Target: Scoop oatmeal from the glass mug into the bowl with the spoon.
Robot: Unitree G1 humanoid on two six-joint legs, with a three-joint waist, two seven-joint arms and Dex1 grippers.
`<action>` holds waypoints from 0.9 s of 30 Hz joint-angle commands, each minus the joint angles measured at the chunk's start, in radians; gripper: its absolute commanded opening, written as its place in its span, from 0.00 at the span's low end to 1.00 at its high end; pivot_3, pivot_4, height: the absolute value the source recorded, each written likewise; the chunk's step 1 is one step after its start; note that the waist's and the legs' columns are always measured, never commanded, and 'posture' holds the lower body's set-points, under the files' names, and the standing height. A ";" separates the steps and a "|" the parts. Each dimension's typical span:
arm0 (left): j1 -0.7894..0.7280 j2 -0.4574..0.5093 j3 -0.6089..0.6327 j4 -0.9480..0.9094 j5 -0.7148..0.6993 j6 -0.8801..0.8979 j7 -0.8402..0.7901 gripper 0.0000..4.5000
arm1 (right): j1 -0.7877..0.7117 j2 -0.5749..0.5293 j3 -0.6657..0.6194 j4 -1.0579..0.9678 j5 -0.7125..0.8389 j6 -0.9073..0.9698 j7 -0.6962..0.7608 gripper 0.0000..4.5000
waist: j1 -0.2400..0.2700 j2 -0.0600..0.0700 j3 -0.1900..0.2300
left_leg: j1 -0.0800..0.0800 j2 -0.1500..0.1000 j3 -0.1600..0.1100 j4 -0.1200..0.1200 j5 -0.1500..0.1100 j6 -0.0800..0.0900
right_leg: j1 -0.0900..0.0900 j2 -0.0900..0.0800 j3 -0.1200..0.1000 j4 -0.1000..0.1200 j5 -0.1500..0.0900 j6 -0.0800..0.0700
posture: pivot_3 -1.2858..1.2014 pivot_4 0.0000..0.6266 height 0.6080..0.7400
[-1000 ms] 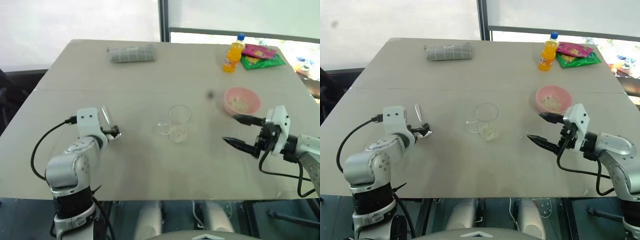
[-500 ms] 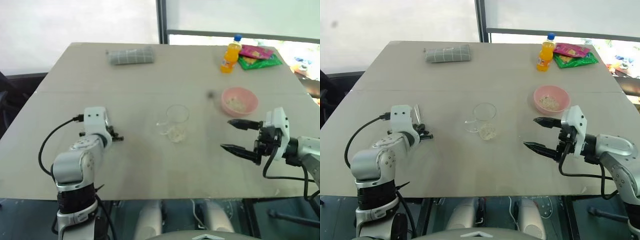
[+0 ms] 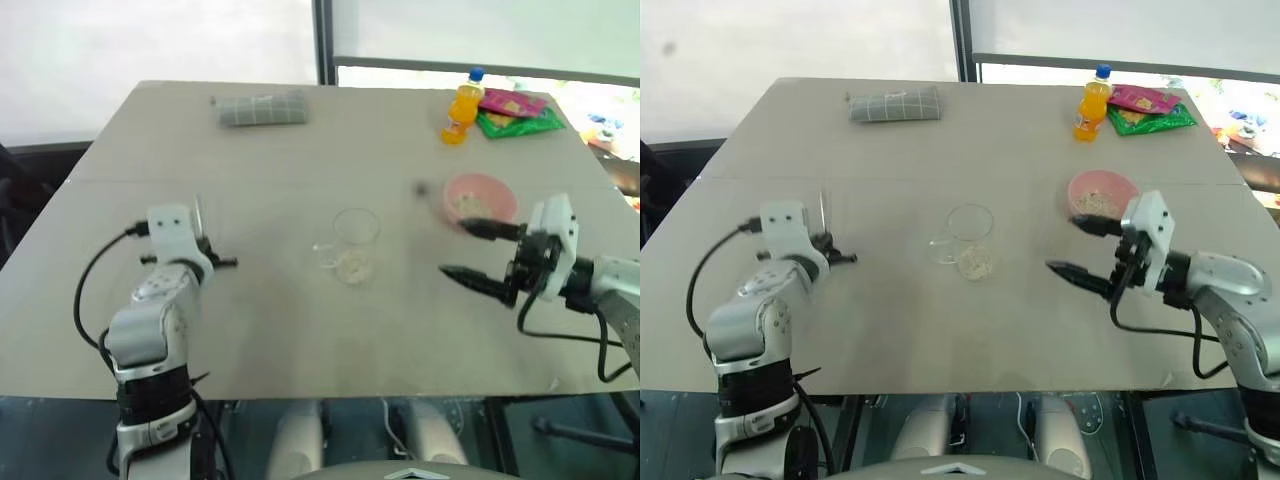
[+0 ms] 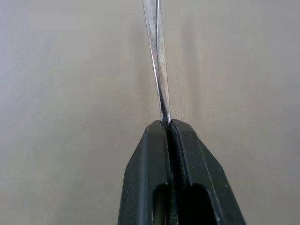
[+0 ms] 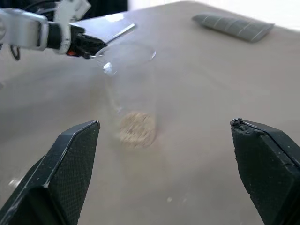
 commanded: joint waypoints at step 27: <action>-0.150 0.117 -0.345 -0.078 0.006 -0.563 -0.550 0.01 | -0.728 0.592 -0.050 0.423 0.358 0.280 -0.501 1.00 | -0.008 0.002 0.002 | -0.014 0.001 0.004 0.006 0.002 -0.004 | -0.011 0.001 -0.004 0.004 0.002 0.004 | 0.52 0.24 1.00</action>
